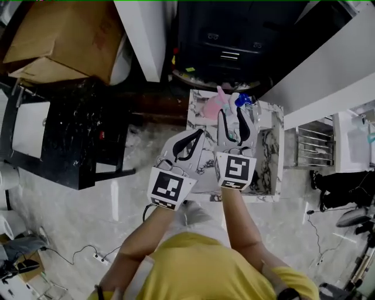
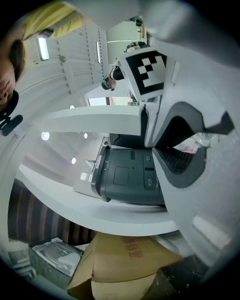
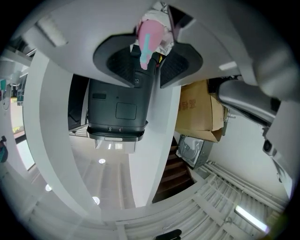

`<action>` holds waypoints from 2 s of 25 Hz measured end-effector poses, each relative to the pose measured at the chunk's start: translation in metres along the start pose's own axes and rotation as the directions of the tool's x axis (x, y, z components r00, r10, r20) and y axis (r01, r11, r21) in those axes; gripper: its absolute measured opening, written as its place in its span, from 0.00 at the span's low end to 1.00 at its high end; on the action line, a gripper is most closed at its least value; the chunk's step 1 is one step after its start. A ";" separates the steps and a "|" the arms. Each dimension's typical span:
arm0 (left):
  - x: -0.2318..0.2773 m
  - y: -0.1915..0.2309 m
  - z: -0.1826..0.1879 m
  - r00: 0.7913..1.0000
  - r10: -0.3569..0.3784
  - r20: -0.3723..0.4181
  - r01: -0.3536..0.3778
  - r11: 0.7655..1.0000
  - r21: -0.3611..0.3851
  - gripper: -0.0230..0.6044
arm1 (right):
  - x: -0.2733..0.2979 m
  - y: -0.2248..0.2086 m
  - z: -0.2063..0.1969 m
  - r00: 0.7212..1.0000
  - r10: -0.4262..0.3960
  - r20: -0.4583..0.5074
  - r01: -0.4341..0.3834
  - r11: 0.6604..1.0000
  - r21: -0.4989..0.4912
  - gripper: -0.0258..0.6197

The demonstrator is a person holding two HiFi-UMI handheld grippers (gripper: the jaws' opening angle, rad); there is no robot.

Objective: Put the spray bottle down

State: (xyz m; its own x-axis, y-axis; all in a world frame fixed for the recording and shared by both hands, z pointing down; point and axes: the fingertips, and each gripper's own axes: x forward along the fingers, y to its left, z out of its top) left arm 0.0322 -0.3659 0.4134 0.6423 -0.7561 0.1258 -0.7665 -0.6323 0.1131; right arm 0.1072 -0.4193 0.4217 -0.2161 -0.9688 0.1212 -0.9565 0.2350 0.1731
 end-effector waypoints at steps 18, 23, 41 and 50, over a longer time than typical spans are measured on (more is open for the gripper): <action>-0.043 -0.033 0.069 0.998 0.022 0.052 -0.025 0.998 0.057 0.04 | -0.139 -0.015 0.069 0.997 0.015 0.074 -0.021 0.996 0.081 0.04; -0.060 -0.039 0.078 0.997 0.035 0.068 -0.039 0.998 0.051 0.04 | -0.162 -0.014 0.094 0.992 0.014 0.129 -0.022 0.998 0.066 0.04; -0.078 -0.049 0.096 0.992 0.052 0.112 -0.063 0.994 0.092 0.04 | -0.174 -0.011 0.100 0.990 0.032 0.137 -0.043 0.996 0.082 0.04; -0.074 -0.048 0.087 0.994 0.053 0.098 -0.061 0.994 0.087 0.04 | -0.169 -0.012 0.090 0.992 0.047 0.120 -0.056 0.996 0.071 0.04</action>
State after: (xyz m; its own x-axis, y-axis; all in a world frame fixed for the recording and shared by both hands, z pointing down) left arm 0.0210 -0.2936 0.3129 0.5974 -0.8012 0.0343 -0.8019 -0.5971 0.0190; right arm 0.1380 -0.2660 0.3114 -0.2830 -0.9591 0.0110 -0.9543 0.2827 0.0964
